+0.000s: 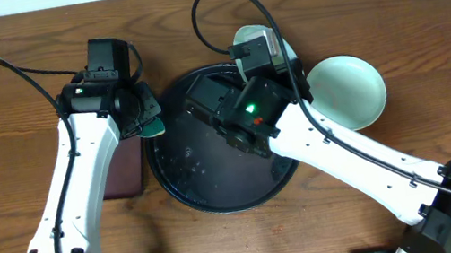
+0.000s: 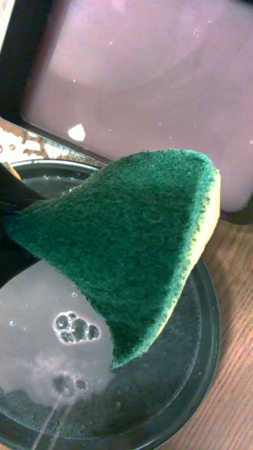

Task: Clean dirty plates on tray and stack at the side
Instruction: 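Lift second green plate with right gripper and stack on plate pile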

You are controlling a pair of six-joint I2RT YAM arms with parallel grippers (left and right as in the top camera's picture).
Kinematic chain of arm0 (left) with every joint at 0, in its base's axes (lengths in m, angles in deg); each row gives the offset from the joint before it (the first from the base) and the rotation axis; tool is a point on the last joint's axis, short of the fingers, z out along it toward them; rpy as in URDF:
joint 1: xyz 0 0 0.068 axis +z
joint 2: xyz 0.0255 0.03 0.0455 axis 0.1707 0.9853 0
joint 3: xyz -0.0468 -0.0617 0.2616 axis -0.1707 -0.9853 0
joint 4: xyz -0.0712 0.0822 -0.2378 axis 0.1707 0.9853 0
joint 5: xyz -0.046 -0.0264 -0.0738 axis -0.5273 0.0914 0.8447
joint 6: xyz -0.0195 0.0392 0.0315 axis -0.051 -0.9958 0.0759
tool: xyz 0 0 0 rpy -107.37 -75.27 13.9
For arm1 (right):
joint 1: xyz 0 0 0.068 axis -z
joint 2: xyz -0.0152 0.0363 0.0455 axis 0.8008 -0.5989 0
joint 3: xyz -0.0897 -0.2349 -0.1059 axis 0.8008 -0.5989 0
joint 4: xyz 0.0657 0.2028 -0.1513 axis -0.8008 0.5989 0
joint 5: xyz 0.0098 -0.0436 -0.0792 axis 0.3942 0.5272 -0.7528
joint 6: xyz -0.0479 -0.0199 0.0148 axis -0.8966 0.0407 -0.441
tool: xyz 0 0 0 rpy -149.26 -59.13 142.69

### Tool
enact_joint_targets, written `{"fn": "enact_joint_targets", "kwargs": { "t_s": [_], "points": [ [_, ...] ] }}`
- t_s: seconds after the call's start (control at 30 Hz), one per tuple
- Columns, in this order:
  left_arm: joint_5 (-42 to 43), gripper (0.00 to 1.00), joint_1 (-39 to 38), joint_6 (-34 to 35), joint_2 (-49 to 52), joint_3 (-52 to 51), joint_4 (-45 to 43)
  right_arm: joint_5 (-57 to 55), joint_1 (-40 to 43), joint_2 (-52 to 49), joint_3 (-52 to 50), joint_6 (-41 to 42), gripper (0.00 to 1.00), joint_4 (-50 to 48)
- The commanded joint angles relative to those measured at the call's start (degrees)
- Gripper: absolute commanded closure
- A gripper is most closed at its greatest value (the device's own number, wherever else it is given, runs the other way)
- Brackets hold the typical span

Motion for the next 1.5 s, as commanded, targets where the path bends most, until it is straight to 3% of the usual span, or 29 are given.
{"fn": "enact_joint_targets", "kwargs": {
  "t_s": [0.0,0.13,0.37,0.6,1.03,1.27,1.47],
  "points": [
    [-0.72,0.93,0.24,0.11,0.20,-0.02,-0.22,4.24,1.29,0.46,0.61,2.45,0.99,-0.44],
    [-0.72,0.93,0.24,0.11,0.20,-0.02,-0.22,14.40,5.03,0.46,0.61,0.66,0.99,-1.05],
    [-0.72,0.92,0.24,0.09,0.20,-0.02,-0.22,43.80,13.81,0.44,0.59,-17.44,0.99,-8.09],
    [-0.72,0.92,0.24,0.09,0.20,-0.02,-0.22,67.32,24.26,0.44,0.59,-25.90,0.99,-9.49],
    [-0.74,0.93,0.24,0.04,0.20,-0.02,-0.20,72.85,48.39,0.44,-4.22,-25.79,0.99,-8.48],
    [-0.76,0.92,0.24,0.04,0.20,-0.02,-0.22,71.43,59.19,0.44,-16.46,-23.23,0.99,-15.91],
    [-2.49,0.93,0.24,-0.42,0.20,-0.02,-0.24,71.43,62.36,0.44,-24.17,-23.28,0.95,-24.04]
  ]
}}
